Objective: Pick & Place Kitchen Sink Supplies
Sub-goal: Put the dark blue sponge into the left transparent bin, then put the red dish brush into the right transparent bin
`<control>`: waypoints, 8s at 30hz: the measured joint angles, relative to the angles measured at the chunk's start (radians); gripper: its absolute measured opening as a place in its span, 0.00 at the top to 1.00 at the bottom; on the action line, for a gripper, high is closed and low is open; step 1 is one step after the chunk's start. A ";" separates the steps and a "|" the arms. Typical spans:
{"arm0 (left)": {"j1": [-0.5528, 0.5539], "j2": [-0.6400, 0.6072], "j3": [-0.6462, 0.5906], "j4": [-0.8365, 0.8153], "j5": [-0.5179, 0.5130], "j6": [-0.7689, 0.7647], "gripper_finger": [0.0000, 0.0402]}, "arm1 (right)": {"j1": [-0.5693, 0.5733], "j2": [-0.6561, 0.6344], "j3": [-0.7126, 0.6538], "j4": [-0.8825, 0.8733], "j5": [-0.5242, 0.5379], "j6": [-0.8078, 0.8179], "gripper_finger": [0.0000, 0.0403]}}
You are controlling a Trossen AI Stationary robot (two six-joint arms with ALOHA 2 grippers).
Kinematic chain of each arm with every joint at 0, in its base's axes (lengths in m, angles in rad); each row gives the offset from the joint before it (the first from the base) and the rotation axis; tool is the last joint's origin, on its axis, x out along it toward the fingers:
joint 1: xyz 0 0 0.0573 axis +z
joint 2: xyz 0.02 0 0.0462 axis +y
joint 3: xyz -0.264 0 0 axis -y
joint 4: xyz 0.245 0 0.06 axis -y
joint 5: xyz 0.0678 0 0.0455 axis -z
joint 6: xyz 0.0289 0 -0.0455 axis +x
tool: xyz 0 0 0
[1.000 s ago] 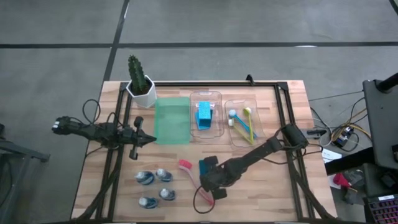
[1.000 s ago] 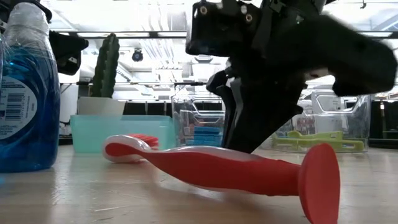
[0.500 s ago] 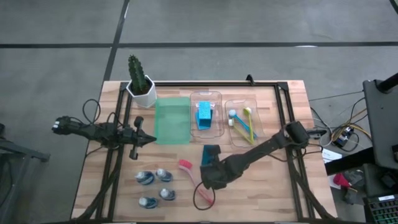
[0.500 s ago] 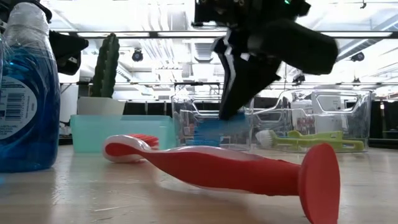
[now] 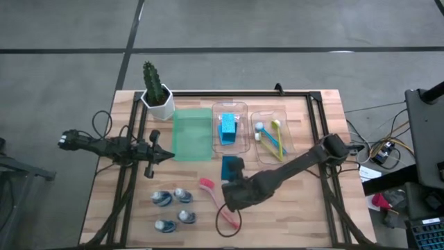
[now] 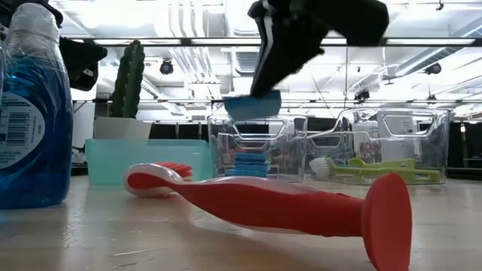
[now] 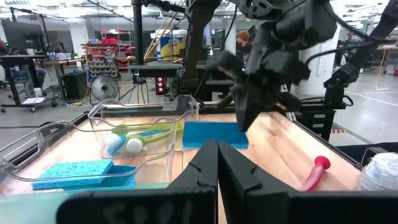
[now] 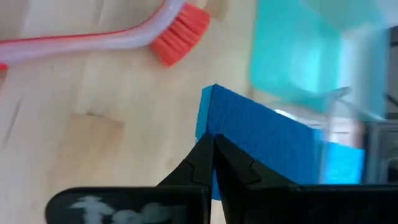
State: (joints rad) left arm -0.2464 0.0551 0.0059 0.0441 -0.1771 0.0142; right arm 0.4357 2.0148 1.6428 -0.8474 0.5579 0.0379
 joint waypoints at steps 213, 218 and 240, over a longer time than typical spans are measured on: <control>0.000 0.002 0.000 0.000 0.000 0.000 0.99 | -0.132 -0.131 0.133 -0.331 -0.126 0.787 0.90; 0.000 0.003 0.000 0.000 0.000 0.000 0.99 | -0.182 -0.219 0.132 -0.482 -0.086 0.902 0.90; 0.000 0.003 0.000 0.000 0.000 0.000 0.99 | -0.532 -0.285 -0.074 -0.546 -0.113 0.825 0.89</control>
State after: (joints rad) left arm -0.2466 0.0578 0.0059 0.0441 -0.1770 0.0140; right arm -0.0962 1.7298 1.5691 -1.3936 0.4445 0.8631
